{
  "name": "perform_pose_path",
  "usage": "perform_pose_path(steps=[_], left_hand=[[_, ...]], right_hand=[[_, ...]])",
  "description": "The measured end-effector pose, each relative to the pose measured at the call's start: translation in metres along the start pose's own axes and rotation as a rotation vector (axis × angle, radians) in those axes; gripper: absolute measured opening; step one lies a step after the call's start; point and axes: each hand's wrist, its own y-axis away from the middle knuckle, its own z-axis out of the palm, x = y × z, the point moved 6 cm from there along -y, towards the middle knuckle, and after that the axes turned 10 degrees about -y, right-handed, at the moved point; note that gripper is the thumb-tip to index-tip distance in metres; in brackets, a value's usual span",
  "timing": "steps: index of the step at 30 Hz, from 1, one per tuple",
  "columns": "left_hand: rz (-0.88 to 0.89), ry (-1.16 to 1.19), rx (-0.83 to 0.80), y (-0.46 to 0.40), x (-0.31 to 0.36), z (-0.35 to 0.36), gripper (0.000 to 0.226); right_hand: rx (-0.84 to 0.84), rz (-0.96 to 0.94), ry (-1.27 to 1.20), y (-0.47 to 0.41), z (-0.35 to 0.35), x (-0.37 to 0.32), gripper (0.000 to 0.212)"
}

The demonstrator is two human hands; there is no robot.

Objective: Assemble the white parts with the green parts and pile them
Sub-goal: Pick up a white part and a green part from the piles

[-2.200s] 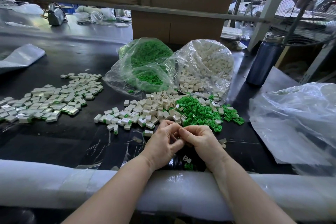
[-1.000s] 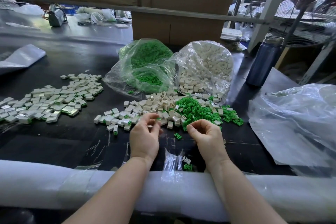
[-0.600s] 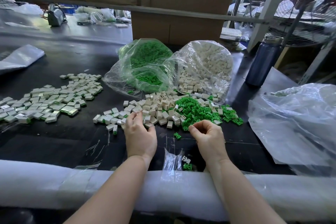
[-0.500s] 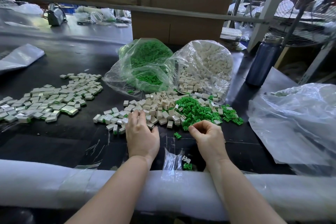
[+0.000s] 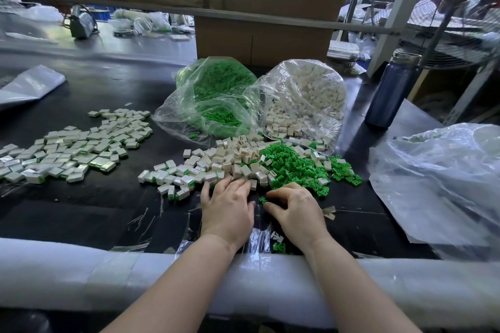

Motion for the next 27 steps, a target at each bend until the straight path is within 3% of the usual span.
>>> perform_pose_path(steps=[4,9,15,21,27], left_hand=[[-0.009,0.059,0.095,0.002,0.001,-0.008,0.033],[0.01,0.146,0.169,0.002,0.001,-0.013,0.021],[-0.093,0.043,0.103,0.0,-0.008,-0.007,0.035],[-0.065,0.069,0.063,0.0,-0.004,-0.006,0.023],[0.016,0.359,0.047,0.002,0.001,-0.011,0.017]], right_hand=[[0.0,-0.017,0.078,0.001,0.001,-0.003,0.028],[0.021,-0.001,0.067,0.001,0.0,-0.002,0.013],[0.037,-0.014,0.051,0.001,-0.001,-0.003,0.014],[0.04,-0.015,0.167,0.0,0.003,-0.007,0.024],[0.067,-0.013,0.045,0.001,0.0,-0.004,0.004]])
